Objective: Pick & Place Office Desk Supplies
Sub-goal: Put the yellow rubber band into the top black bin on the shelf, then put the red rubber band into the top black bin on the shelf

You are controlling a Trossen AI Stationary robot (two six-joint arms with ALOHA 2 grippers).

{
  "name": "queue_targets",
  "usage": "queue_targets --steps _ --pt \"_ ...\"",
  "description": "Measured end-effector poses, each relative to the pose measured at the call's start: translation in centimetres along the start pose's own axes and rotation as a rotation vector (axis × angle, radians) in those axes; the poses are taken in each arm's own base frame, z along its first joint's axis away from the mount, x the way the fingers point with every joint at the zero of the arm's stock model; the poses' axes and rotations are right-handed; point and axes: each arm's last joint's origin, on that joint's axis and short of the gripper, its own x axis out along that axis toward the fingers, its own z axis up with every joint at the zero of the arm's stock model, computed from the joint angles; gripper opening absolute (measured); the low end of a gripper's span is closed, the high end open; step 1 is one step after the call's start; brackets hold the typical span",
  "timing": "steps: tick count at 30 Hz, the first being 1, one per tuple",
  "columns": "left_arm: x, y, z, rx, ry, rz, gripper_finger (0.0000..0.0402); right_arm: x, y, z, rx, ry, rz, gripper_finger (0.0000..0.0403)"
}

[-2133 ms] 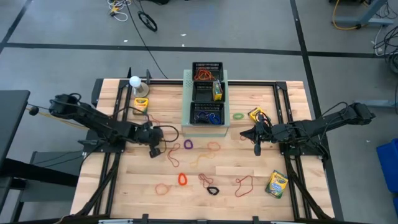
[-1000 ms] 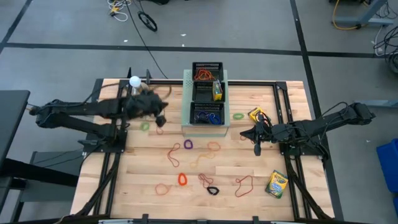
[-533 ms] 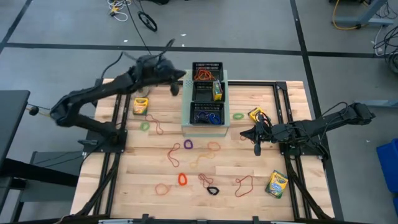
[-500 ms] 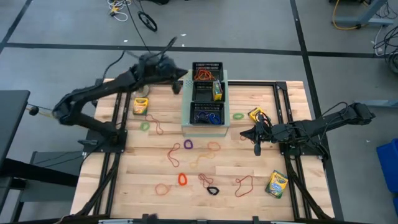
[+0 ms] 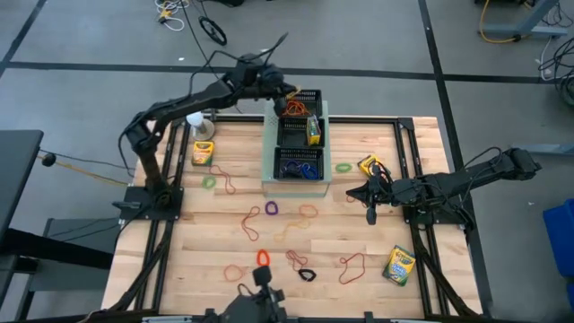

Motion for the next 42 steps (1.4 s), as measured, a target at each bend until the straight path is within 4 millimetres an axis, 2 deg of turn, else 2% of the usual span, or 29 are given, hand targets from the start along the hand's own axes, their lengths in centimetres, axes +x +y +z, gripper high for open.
queue_targets --steps 4,10,21,26,30,34,38,42 --pt "0.9 -0.1 -0.7 -0.007 0.019 -0.045 0.0007 0.0 0.0 0.0 0.000 0.000 0.000 0.0007" --pt "1.0 -0.2 -0.9 -0.008 0.029 -0.053 0.0014 0.0 0.0 0.0 0.000 0.000 0.000 0.0007" --pt "0.9 -0.2 -0.8 0.003 0.032 -0.052 0.0126 0.0 0.0 0.0 0.000 0.000 0.000 0.0007" --pt "-0.9 -0.3 0.9 0.040 -0.008 -0.017 0.0150 0.0 0.0 0.0 0.000 0.000 0.000 0.0007" --pt "-3.2 -0.5 2.2 0.046 -0.020 0.015 0.0125 0.0 0.0 0.0 0.000 0.000 0.000 0.0007" --pt "-5.5 -1.1 2.2 0.050 -0.047 0.021 0.0067 0.0 0.0 0.0 0.000 0.000 0.000 0.0007" --pt "-7.8 -2.1 0.3 0.045 -0.050 0.017 0.0011 0.0 0.0 0.0 0.000 0.000 0.000 0.0007" --pt "-10.3 -4.0 -2.3 0.036 -0.122 0.013 0.0008 0.0 0.0 0.0 0.000 0.000 0.000 0.0007"
